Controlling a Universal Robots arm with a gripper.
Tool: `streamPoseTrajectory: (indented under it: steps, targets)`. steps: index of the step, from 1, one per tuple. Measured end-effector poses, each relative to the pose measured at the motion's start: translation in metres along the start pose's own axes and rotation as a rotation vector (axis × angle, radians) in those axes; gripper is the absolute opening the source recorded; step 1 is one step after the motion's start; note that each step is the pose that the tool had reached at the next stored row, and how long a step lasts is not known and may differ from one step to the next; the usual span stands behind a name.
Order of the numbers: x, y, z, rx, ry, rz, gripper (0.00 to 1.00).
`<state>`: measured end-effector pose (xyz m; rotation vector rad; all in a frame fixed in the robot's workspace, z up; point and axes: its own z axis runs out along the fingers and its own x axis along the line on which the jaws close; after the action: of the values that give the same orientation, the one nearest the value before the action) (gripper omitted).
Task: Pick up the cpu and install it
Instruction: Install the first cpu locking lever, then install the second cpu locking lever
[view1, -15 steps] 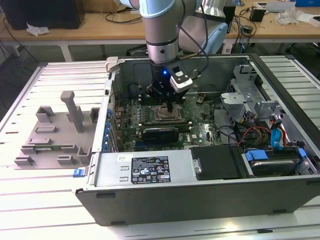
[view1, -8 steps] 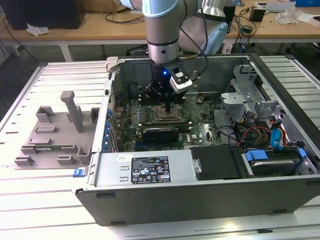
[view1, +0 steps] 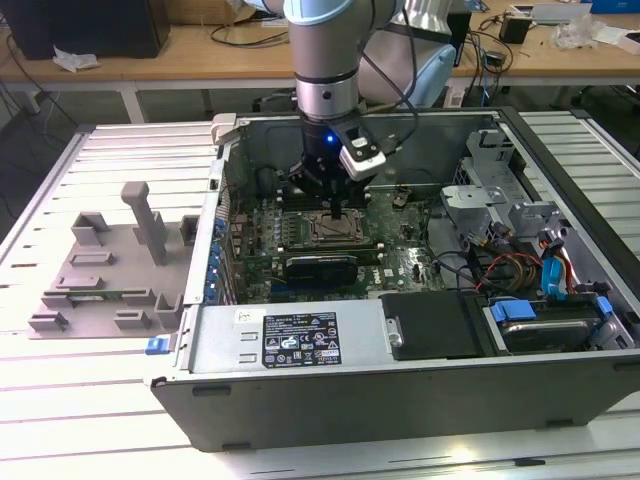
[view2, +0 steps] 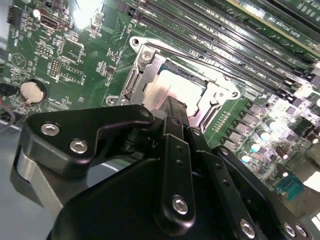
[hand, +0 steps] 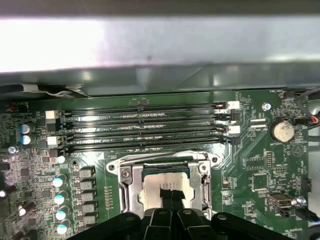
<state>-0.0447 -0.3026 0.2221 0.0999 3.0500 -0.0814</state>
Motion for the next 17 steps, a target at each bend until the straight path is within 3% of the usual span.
streamPoseTrajectory:
  steps: [17]
  targets:
    - [-0.0002,-0.0001,-0.0023,0.0000,0.0000,0.000,0.11]
